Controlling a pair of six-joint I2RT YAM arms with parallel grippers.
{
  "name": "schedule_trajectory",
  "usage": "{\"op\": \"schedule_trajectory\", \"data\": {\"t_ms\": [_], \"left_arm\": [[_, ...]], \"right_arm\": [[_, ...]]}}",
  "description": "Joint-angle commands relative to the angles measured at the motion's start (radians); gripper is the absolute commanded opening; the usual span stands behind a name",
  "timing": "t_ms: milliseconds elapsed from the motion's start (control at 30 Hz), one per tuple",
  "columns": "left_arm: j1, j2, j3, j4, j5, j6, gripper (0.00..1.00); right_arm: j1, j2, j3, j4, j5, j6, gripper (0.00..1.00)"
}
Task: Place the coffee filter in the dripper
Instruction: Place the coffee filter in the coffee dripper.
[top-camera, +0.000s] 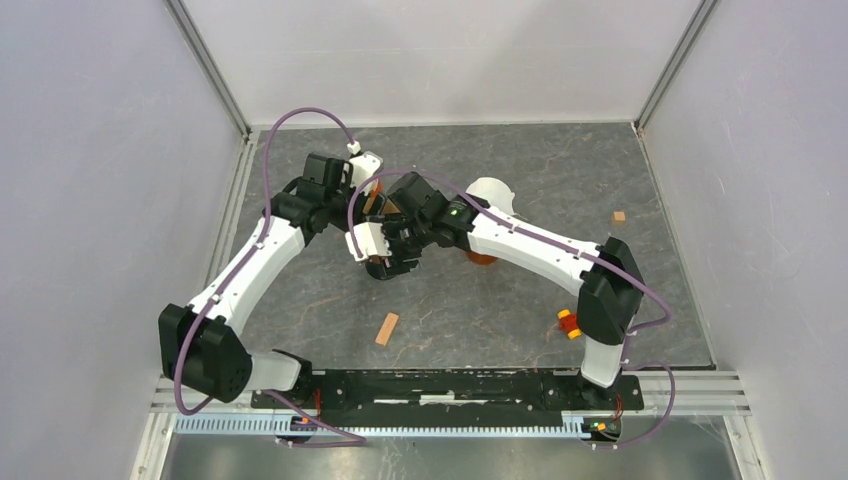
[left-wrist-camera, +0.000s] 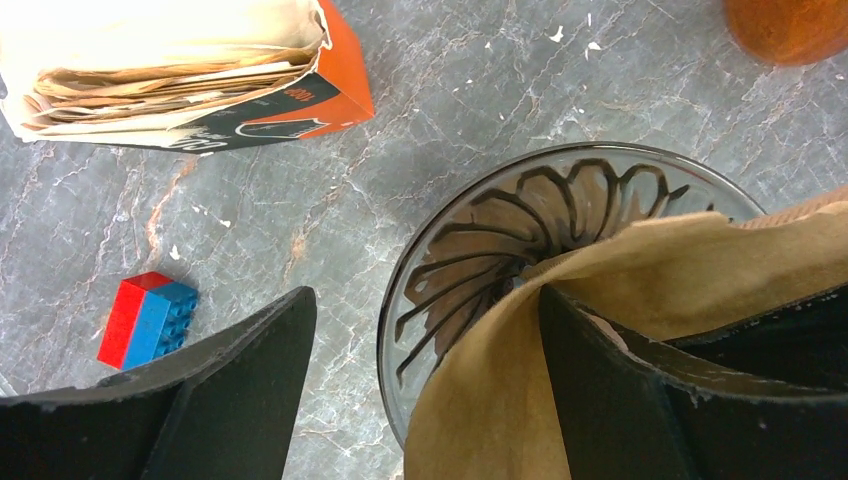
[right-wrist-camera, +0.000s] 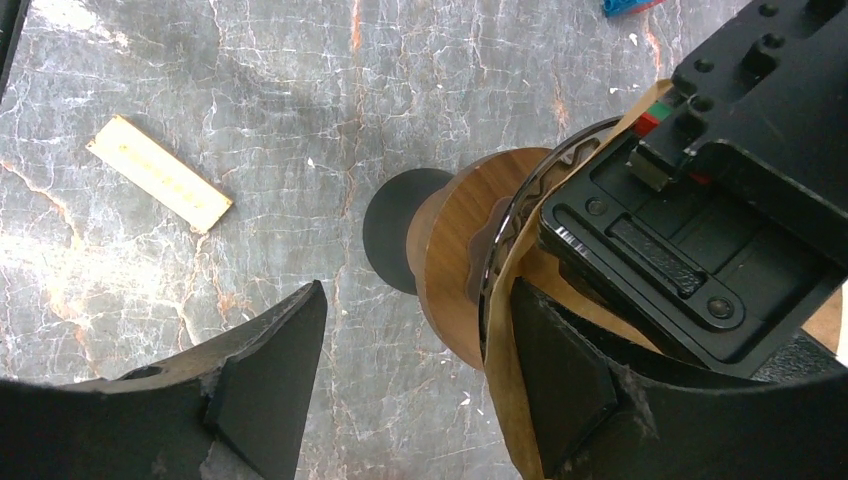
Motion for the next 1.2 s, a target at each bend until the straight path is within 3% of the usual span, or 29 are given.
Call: {"op": "schedule_trajectory", "data": {"t_ms": [0,400,733,1167], "left_arm": [[0.016,0.019,0.002,0.021,-0.011,0.037,0.87],[0.024,0.03,-0.012,0.013,0.03,0.051,0.87],[0.023,0.022,0.021,-0.009,0.03,0.061,0.88],[0.023,0.018,0.142,-0.088,0.074,0.063,0.96]], "right_arm": [[0.006,0.018,0.014,-0.023,0.002,-0.033,0.74],[0.005,0.03,-0.012,-0.03,0.013,-0.036,0.73],[0.008,0.025,0.063,-0.035,0.007,-0.004,0.77],[0.007,-0.057,0.127,-0.07,0.039,0.02,0.82]]}}
